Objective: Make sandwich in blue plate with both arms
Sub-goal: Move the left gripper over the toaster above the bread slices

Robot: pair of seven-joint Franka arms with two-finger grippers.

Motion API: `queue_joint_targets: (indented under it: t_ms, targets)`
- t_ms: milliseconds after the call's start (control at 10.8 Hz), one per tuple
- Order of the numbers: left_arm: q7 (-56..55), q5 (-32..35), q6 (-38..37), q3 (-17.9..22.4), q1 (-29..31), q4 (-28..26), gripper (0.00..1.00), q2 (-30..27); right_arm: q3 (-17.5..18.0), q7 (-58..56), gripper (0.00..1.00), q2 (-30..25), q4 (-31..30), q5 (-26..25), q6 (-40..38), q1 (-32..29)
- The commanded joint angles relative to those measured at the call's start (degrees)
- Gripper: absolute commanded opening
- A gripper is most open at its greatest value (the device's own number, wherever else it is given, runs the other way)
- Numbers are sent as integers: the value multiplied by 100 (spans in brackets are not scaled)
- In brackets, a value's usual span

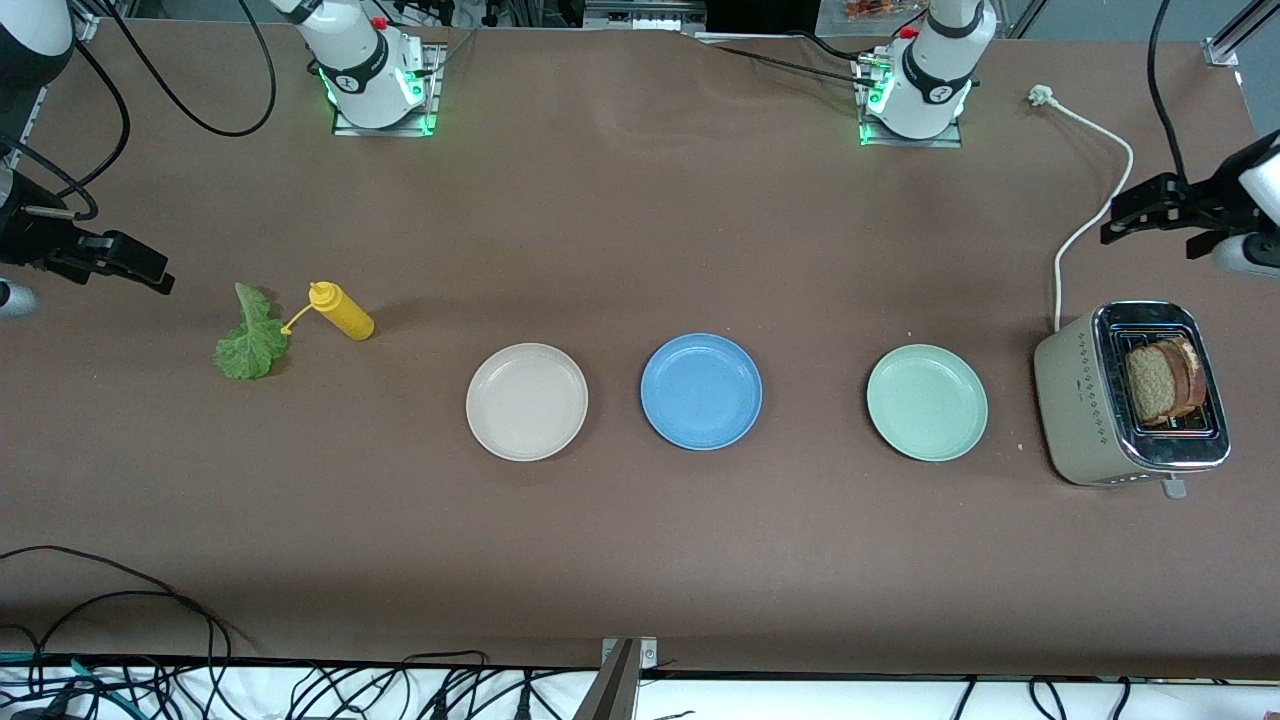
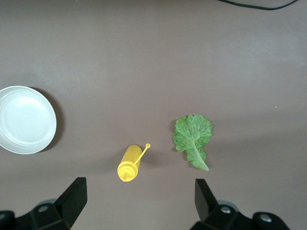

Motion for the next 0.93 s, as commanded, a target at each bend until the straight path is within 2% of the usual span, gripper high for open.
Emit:
queue_joint_targets:
  t_ms: [0,93,279,372,651,837]
  targets:
    - [141,109,-112,-20,553,182,100,369,-51,4,100,-6,23,13,-59,30]
    - [150,92,-86,-29,790,182,100,448,-51,12,100,3,23,13,-33,30]
    - [150,379,72,-90,775,191,100,510,-60,12,100,3,23,4,-41,4]
    - [159,503,456,-91,784,174,100,606,-60,4,100,3,23,4,-42,4]
    - [159,531,1116,-82,775,173,100,1072,-60,21,100,-6,67,31,-24,4]
    - [159,566,1198,-82,801,173,100,1283,-60,12,100,55,50,22,28,4]
